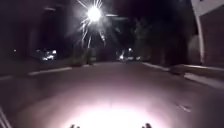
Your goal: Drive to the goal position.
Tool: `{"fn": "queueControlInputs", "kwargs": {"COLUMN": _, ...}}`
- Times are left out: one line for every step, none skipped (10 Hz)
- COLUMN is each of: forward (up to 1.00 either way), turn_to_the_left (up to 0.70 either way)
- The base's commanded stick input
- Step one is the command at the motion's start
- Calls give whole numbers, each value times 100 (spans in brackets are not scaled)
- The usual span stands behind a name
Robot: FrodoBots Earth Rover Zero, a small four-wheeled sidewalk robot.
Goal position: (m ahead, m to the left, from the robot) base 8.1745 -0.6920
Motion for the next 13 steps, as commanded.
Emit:
{"fn": "queueControlInputs", "kwargs": {"forward": 85, "turn_to_the_left": 0}}
{"fn": "queueControlInputs", "kwargs": {"forward": 85, "turn_to_the_left": 0}}
{"fn": "queueControlInputs", "kwargs": {"forward": 85, "turn_to_the_left": 0}}
{"fn": "queueControlInputs", "kwargs": {"forward": 85, "turn_to_the_left": 0}}
{"fn": "queueControlInputs", "kwargs": {"forward": 85, "turn_to_the_left": 0}}
{"fn": "queueControlInputs", "kwargs": {"forward": 85, "turn_to_the_left": 0}}
{"fn": "queueControlInputs", "kwargs": {"forward": 85, "turn_to_the_left": 0}}
{"fn": "queueControlInputs", "kwargs": {"forward": 85, "turn_to_the_left": 0}}
{"fn": "queueControlInputs", "kwargs": {"forward": 85, "turn_to_the_left": 0}}
{"fn": "queueControlInputs", "kwargs": {"forward": 85, "turn_to_the_left": 0}}
{"fn": "queueControlInputs", "kwargs": {"forward": 85, "turn_to_the_left": 0}}
{"fn": "queueControlInputs", "kwargs": {"forward": 85, "turn_to_the_left": 0}}
{"fn": "queueControlInputs", "kwargs": {"forward": 85, "turn_to_the_left": 0}}
